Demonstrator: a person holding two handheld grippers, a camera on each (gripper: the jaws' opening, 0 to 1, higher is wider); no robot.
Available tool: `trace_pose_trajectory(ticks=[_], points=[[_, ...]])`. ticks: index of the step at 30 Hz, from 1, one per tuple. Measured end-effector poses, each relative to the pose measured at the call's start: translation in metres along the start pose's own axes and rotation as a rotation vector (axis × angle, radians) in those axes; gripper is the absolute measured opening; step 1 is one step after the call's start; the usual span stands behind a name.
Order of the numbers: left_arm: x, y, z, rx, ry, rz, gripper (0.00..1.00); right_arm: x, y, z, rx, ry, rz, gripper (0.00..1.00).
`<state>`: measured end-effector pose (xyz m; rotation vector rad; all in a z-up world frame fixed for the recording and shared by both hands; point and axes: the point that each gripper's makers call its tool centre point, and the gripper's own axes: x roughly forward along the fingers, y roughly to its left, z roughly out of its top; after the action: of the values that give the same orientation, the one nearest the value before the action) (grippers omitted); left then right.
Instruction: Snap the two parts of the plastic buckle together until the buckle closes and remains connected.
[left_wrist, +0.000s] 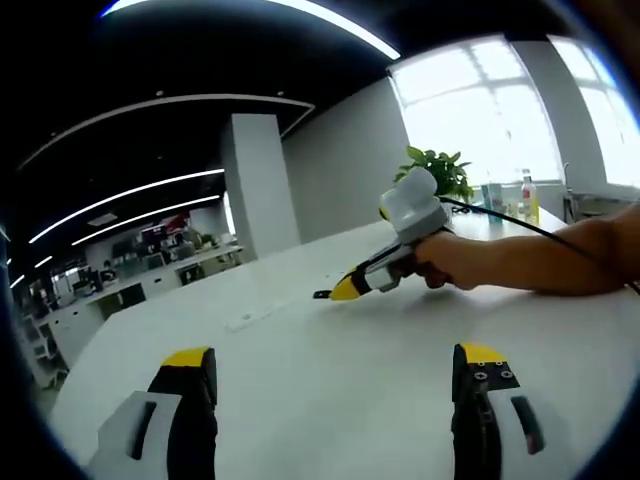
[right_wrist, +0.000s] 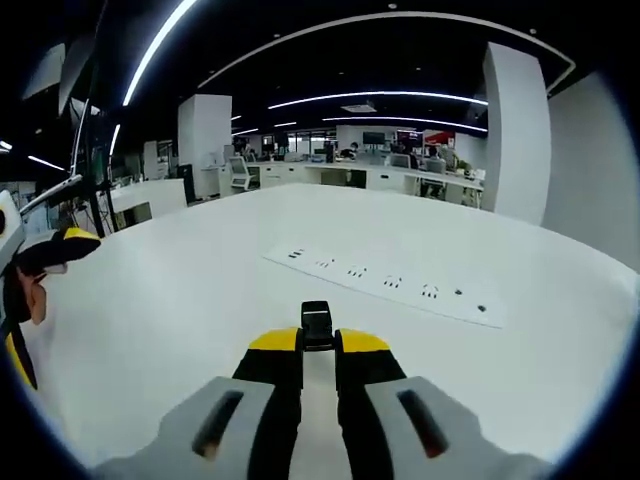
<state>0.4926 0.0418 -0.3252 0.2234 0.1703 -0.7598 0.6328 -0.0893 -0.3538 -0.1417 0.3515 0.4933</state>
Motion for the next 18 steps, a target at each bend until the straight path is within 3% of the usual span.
trace_pose_trajectory(ticks=[18], points=[[-0.0042,-0.0059,-0.0037,0.004,0.006,-0.006,0.99,0.0109,-0.0054,-0.0091,-0.030,0.051,-0.007,0.09]])
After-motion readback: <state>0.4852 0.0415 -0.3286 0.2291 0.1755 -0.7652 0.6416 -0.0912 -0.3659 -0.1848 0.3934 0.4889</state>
